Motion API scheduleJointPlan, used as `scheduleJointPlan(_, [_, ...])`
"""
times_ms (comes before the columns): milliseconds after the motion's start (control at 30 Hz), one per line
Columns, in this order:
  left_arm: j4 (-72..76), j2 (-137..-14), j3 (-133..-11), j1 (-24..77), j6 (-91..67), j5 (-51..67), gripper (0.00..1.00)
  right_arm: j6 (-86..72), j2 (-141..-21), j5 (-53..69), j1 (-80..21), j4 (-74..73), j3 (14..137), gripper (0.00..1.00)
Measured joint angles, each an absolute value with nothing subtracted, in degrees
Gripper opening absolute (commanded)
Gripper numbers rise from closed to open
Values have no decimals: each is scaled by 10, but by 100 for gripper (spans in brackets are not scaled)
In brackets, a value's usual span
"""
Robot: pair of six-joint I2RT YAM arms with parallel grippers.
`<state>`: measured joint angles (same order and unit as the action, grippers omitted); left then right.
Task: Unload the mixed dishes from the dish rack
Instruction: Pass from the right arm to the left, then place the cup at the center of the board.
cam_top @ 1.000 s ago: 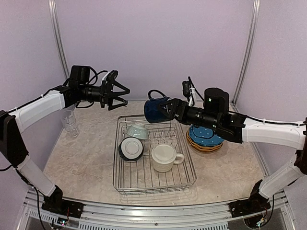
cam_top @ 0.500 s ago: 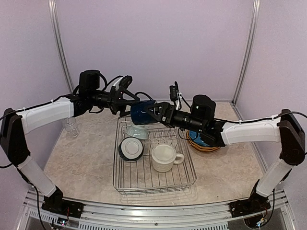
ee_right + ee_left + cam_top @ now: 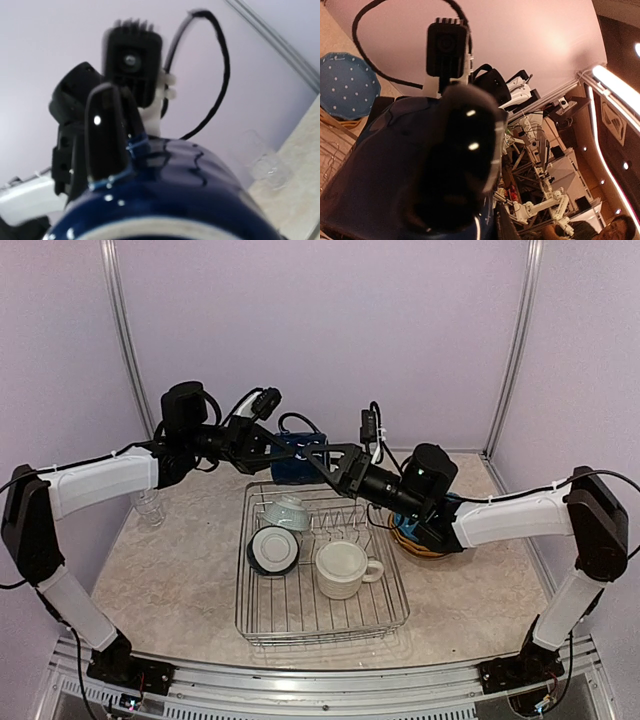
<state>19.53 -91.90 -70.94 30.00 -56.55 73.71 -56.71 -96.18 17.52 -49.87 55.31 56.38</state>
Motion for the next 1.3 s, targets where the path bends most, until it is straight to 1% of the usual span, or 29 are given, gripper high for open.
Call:
scheduleJointPlan(33, [208, -919, -709, 300, -559, 740, 0, -583, -964, 175, -499, 557, 564, 0])
scheduleJointPlan(67, [218, -919, -708, 300, -558, 743, 0, -589, -964, 179, -499, 563, 564, 4])
scheduleJointPlan(100, [229, -919, -708, 300, -557, 749, 0, -591, -965, 182, -501, 570, 563, 13])
scheduleJointPlan(200, [229, -919, -708, 300, -556, 750, 0, -594, -965, 180, -502, 573, 561, 44])
scheduleJointPlan(300, [207, -919, -708, 299, -543, 749, 0, -594, -965, 179, -502, 564, 559, 81])
scheduleJointPlan(333, [199, -919, -709, 298, -538, 748, 0, -594, -965, 178, -502, 560, 559, 91])
scheduleJointPlan(367, [188, -919, -709, 296, -532, 747, 0, -594, -964, 178, -502, 554, 558, 98])
scheduleJointPlan(533, [98, -917, -714, 283, -505, 719, 0, -574, -951, 151, -499, 505, 548, 100])
scheduleJointPlan(733, [-46, -915, -737, 237, -441, 639, 0, -549, -911, 124, -493, 447, 529, 100])
scheduleJointPlan(833, [-145, -911, -769, 219, -386, 545, 0, -530, -881, 108, -493, 405, 526, 100])
scheduleJointPlan(1000, [-295, -902, -831, 215, -313, 308, 0, -503, -839, 84, -493, 355, 517, 100])
scheduleJointPlan(1133, [-383, -910, -870, 212, -280, 155, 0, -493, -823, 68, -493, 326, 505, 100])
scheduleJointPlan(1300, [-461, -974, -935, 192, -265, 62, 0, -487, -822, 60, -493, 305, 502, 100])
